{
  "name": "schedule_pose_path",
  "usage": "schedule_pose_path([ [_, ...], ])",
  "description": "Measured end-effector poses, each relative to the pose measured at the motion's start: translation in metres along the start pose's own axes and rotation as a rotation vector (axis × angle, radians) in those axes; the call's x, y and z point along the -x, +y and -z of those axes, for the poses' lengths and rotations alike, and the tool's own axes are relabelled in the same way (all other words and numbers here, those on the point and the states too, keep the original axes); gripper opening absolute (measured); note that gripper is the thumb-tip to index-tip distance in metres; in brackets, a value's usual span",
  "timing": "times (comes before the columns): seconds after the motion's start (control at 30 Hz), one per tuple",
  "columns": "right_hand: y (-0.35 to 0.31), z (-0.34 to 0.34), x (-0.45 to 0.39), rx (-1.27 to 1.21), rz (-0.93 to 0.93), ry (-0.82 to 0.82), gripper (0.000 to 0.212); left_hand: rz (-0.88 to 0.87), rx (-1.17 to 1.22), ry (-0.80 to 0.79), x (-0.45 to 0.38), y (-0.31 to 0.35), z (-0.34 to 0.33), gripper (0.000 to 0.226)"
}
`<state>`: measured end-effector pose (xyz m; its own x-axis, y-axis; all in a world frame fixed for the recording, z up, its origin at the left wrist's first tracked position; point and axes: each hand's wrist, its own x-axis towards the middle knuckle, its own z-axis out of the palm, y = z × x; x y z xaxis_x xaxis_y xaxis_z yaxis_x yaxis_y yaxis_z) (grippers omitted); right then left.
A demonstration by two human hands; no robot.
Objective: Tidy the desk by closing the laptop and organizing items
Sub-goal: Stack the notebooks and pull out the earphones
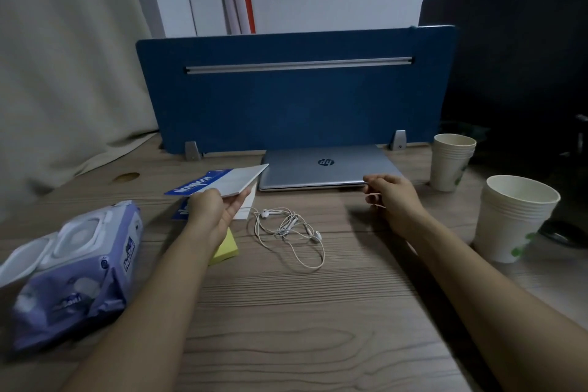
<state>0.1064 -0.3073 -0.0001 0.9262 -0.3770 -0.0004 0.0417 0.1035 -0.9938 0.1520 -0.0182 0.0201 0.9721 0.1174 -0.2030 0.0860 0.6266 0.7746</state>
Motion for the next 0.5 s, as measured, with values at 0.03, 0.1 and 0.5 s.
schedule_pose_path([
  [0.03,0.0,0.0,0.0,0.0,0.003,-0.002,0.021,-0.001,0.007,0.016,-0.001,0.0,0.0,0.045],
  [0.1,0.0,-0.001,0.0,0.005,0.006,-0.005,0.021,0.008,0.023,0.05,-0.003,0.001,0.001,0.052],
  [0.5,0.002,0.0,-0.002,0.029,0.0,-0.017,0.016,0.086,-0.213,0.062,-0.005,0.005,0.013,0.036],
])
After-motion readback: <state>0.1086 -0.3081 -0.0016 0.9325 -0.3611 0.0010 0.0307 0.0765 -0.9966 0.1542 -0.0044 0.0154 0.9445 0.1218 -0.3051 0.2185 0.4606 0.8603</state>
